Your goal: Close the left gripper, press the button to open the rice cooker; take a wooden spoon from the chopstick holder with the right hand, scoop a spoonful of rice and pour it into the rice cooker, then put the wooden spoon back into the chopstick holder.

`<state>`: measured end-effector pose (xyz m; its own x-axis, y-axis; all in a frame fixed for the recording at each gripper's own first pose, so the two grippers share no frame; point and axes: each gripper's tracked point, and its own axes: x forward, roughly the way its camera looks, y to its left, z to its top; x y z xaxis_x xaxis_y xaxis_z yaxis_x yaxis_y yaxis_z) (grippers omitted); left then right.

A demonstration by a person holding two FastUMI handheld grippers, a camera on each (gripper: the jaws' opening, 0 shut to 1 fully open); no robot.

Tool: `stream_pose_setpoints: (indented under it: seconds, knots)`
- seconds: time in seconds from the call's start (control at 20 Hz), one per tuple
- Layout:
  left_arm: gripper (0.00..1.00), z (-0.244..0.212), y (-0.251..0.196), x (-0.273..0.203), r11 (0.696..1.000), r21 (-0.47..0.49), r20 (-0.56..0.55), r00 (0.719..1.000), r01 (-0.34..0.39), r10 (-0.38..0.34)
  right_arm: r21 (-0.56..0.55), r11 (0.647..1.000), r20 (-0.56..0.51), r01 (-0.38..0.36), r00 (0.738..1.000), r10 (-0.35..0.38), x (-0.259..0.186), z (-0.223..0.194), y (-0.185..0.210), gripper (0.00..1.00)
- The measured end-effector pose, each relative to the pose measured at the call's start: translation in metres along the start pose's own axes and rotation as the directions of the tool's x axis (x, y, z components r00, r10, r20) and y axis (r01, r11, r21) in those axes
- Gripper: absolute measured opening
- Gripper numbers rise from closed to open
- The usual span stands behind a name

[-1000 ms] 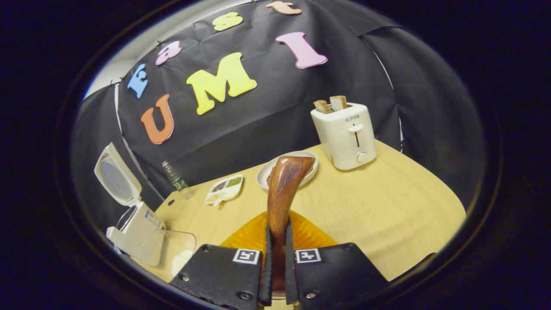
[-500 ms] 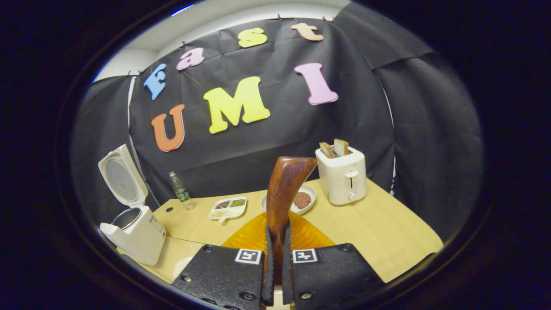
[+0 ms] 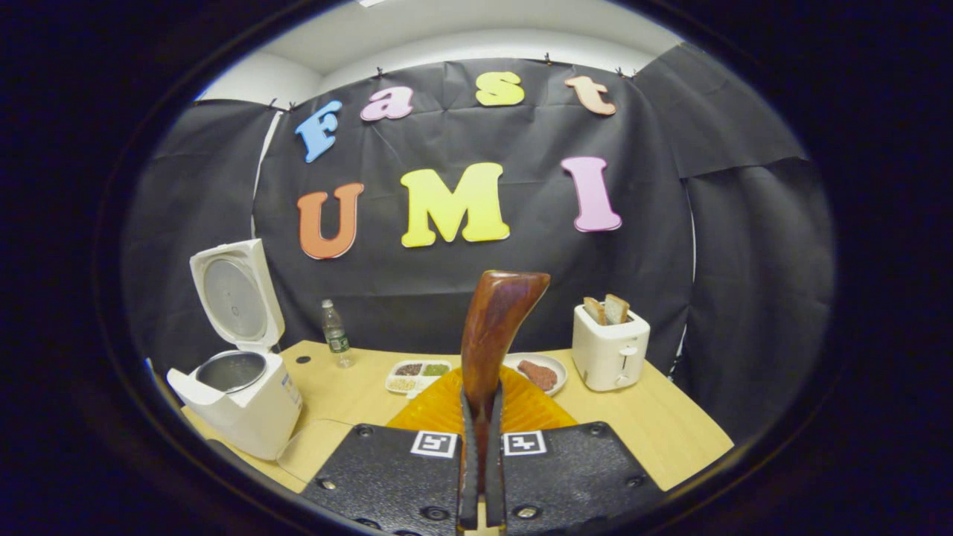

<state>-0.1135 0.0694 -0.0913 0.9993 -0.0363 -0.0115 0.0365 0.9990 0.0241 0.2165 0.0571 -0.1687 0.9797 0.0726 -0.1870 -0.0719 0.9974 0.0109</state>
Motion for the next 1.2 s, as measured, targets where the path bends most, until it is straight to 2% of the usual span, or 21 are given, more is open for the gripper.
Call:
stream_pose_setpoints:
  seconds: [0.15,0.25,0.35,0.5,0.65,0.8,1.05,1.2]
  knots:
    - [0.92,0.000,0.008,0.002,1.000,-0.005,-0.005,1.000,-0.016,0.016,-0.008,1.000,0.004,-0.007,1.000,0.007,0.007,-0.010,0.029,0.10]
    - [0.92,0.000,0.015,0.001,0.999,-0.018,-0.003,0.999,-0.032,0.032,0.001,1.000,0.013,0.016,1.000,-0.016,0.013,-0.019,0.041,0.09]
    - [0.93,0.000,0.023,0.000,0.999,-0.021,-0.010,0.999,-0.048,0.047,-0.005,1.000,-0.003,0.030,1.000,-0.030,0.022,-0.034,0.054,0.09]
    - [0.92,-0.004,0.032,0.000,0.997,-0.013,-0.018,0.997,-0.073,0.073,-0.008,1.000,-0.050,0.013,0.999,-0.013,0.034,-0.069,0.077,0.07]
    - [0.92,-0.004,0.035,0.000,0.997,-0.002,-0.020,0.997,-0.074,0.074,-0.075,0.997,-0.103,0.015,0.994,-0.023,0.041,-0.105,0.088,0.09]
    - [0.92,-0.009,0.036,0.002,0.997,0.005,-0.029,0.997,-0.075,0.075,-0.145,0.987,-0.111,0.070,0.990,-0.087,0.047,-0.122,0.084,0.09]
    - [0.93,-0.017,0.046,0.003,0.995,0.014,-0.053,0.994,-0.095,0.095,-0.086,0.996,-0.163,0.006,0.986,-0.020,0.051,-0.144,0.113,0.09]
    - [0.93,-0.016,0.049,-0.002,0.994,0.018,-0.057,0.993,-0.105,0.106,-0.086,0.996,-0.156,0.007,0.987,-0.020,0.056,-0.144,0.123,0.10]
